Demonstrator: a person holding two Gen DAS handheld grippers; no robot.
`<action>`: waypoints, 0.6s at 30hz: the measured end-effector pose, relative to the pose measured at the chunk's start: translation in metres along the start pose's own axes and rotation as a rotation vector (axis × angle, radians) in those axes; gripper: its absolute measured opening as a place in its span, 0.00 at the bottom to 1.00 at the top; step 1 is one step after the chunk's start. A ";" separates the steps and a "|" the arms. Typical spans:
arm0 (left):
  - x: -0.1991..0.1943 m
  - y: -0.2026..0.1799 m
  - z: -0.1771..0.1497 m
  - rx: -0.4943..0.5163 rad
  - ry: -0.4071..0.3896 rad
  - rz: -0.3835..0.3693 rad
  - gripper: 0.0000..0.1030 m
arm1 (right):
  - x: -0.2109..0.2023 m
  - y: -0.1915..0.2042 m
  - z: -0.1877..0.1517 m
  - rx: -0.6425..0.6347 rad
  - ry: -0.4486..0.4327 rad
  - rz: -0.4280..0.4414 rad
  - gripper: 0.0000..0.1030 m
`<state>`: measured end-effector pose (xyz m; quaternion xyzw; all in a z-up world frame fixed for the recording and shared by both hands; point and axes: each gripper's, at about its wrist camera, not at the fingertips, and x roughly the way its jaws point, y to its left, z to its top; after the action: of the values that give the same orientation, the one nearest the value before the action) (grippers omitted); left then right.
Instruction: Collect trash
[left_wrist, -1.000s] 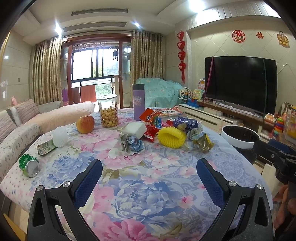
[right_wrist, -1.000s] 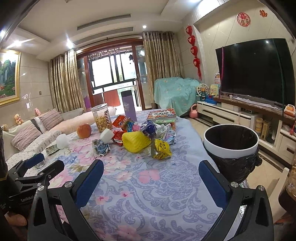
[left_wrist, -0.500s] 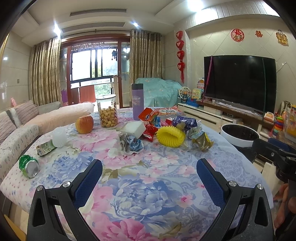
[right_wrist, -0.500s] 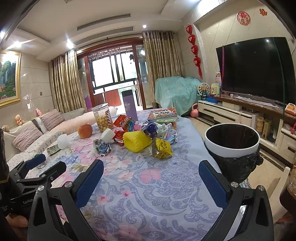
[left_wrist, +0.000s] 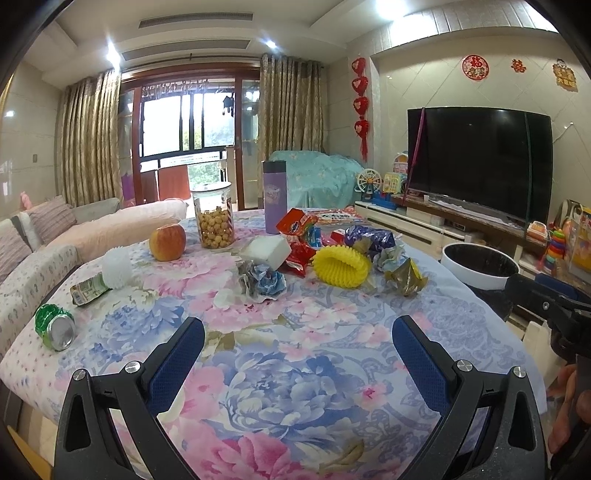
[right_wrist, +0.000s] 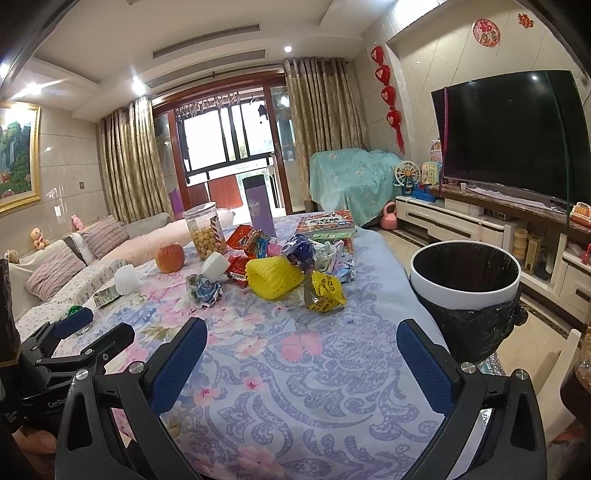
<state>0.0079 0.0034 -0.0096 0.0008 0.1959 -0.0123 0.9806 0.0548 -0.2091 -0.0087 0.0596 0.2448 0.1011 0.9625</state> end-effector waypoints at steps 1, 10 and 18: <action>0.001 0.000 0.000 -0.002 0.002 0.000 0.99 | 0.001 0.000 0.000 0.001 0.003 0.001 1.00; 0.023 0.010 0.002 -0.024 0.062 0.023 0.99 | 0.020 -0.008 0.003 0.011 0.053 0.002 1.00; 0.061 0.019 0.010 -0.038 0.136 0.044 0.99 | 0.058 -0.020 0.006 0.049 0.144 0.015 0.99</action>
<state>0.0689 0.0205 -0.0240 -0.0129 0.2621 0.0129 0.9649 0.1108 -0.2155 -0.0333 0.0777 0.3155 0.1062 0.9398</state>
